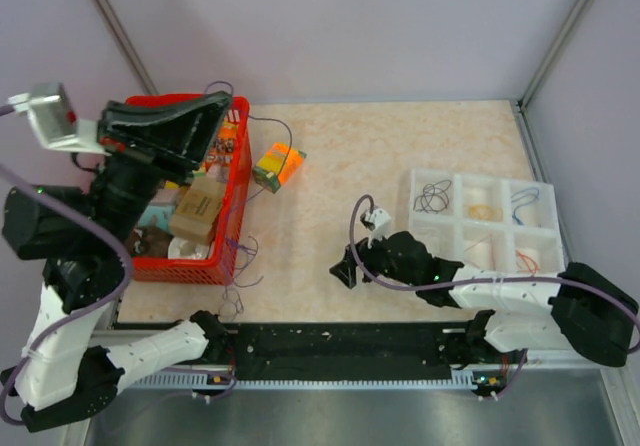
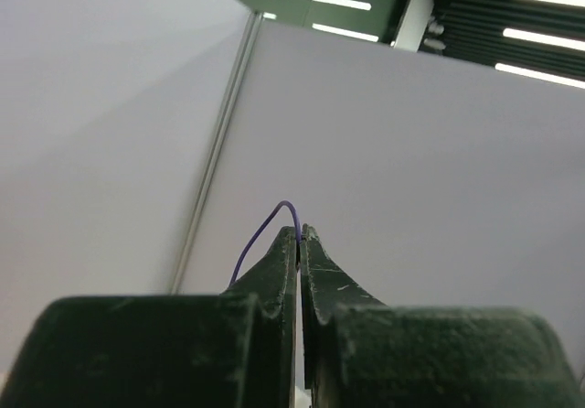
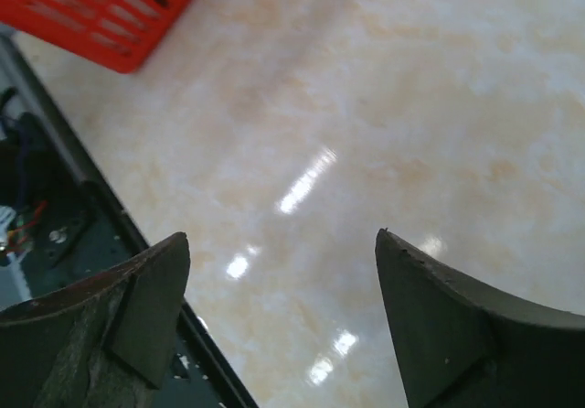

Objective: Untangle the cables

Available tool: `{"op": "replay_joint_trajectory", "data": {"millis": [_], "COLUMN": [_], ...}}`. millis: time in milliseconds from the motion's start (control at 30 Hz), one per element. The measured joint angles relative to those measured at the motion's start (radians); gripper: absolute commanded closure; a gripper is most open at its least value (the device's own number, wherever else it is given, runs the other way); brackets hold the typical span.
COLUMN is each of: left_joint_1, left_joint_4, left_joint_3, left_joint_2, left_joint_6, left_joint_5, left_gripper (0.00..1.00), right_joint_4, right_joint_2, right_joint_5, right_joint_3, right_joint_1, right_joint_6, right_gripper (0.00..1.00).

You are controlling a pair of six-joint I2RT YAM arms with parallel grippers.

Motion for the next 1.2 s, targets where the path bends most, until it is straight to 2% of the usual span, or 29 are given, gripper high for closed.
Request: {"op": "replay_joint_trajectory", "data": {"millis": [167, 300, 400, 467, 700, 833, 933, 1000, 1133, 1200], "left_joint_1": [0.000, 0.000, 0.000, 0.000, 0.000, 0.000, 0.000, 0.000, 0.000, 0.000], "left_joint_4": [-0.042, -0.056, -0.056, -0.052, -0.023, -0.008, -0.008, -0.009, -0.026, -0.029], "left_joint_3": [-0.081, -0.106, -0.108, -0.113, -0.119, -0.116, -0.116, -0.115, -0.085, -0.070], "left_joint_2": [0.029, 0.048, 0.042, 0.031, 0.009, 0.014, 0.020, 0.024, 0.030, 0.030], "left_joint_6": [-0.047, -0.086, -0.112, -0.127, -0.164, -0.179, -0.185, -0.185, -0.176, -0.174], "left_joint_5": [-0.009, -0.007, -0.003, 0.000, 0.020, 0.045, 0.054, 0.060, 0.063, 0.063], "left_gripper": [1.00, 1.00, 1.00, 1.00, 1.00, 1.00, 1.00, 1.00, 1.00, 1.00], "right_joint_4": [0.120, 0.313, 0.395, 0.426, 0.435, 0.435, 0.439, 0.435, 0.436, 0.448], "right_joint_2": [-0.069, 0.001, 0.066, 0.094, 0.147, 0.164, 0.183, 0.204, 0.254, 0.275], "right_joint_5": [-0.179, -0.282, -0.293, -0.256, 0.095, 0.159, 0.152, 0.151, 0.156, 0.169], "right_joint_3": [0.037, 0.076, 0.121, 0.150, 0.220, 0.220, 0.226, 0.249, 0.317, 0.338], "right_joint_1": [0.002, 0.009, 0.045, 0.073, 0.105, 0.105, 0.105, 0.105, 0.105, 0.105], "right_joint_6": [-0.100, -0.109, -0.132, -0.152, -0.204, -0.203, -0.203, -0.194, -0.158, -0.129], "right_gripper": [0.03, 0.01, 0.01, 0.01, 0.02, 0.07, 0.17, 0.28, 0.68, 0.93]}}
